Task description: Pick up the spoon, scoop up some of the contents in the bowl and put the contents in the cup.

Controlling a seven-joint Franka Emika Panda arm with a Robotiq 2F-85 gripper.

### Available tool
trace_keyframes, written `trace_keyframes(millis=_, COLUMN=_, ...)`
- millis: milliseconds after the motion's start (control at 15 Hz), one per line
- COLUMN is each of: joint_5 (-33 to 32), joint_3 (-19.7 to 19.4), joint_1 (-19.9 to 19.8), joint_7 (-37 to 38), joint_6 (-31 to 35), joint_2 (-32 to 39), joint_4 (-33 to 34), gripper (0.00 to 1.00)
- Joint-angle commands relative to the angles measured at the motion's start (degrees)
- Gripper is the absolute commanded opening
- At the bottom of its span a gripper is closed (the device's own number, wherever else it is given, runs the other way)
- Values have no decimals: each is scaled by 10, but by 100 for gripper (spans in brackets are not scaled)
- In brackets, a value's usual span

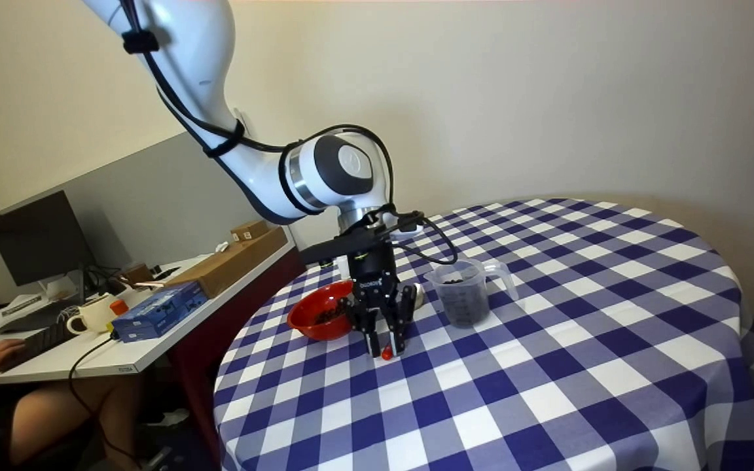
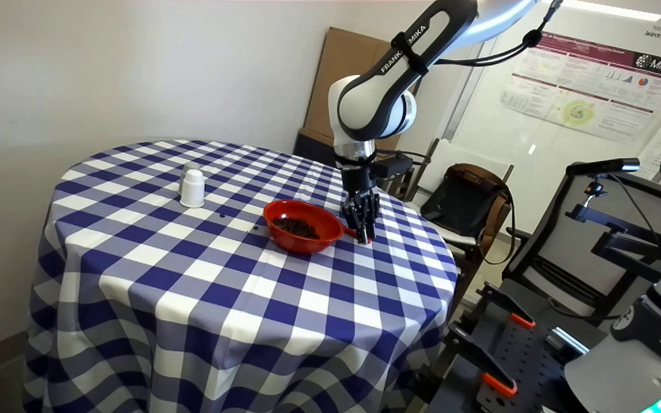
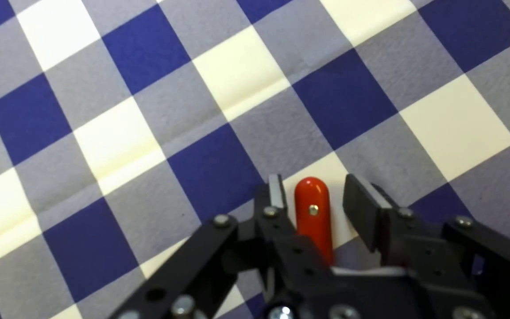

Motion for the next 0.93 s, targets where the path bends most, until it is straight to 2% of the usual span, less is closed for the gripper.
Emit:
trace_keyframes(millis=0, joint_5=34, joint_3=2, joint_1=0, joint_7=-1, joint_6=15, joint_2=-20, joint_4=-15, gripper=75)
trace_keyframes(millis=200, joint_5=76, joint_3=16, joint_1=-11, joint_7=-24, joint_6=22, joint_2=-74, joint_4=-39, gripper=95)
trace_keyframes(millis=267, joint_5=89, joint_3=19, joint_1=-13, joint_7=-29, joint_6=25, joint_2=-98, joint_4=-48, gripper=99)
trace_keyframes(millis=533, joint_5=121, joint_3=21, joint_1=-10, joint_7=-58, joint_6=-2, joint_2=-197, joint_4=-67, gripper=100)
trace_keyframes(millis=867, joint_5=105, joint_3=13, joint_1=5, joint_7=-48, joint_6=-37, joint_2=-308, joint_4=-88, gripper=100)
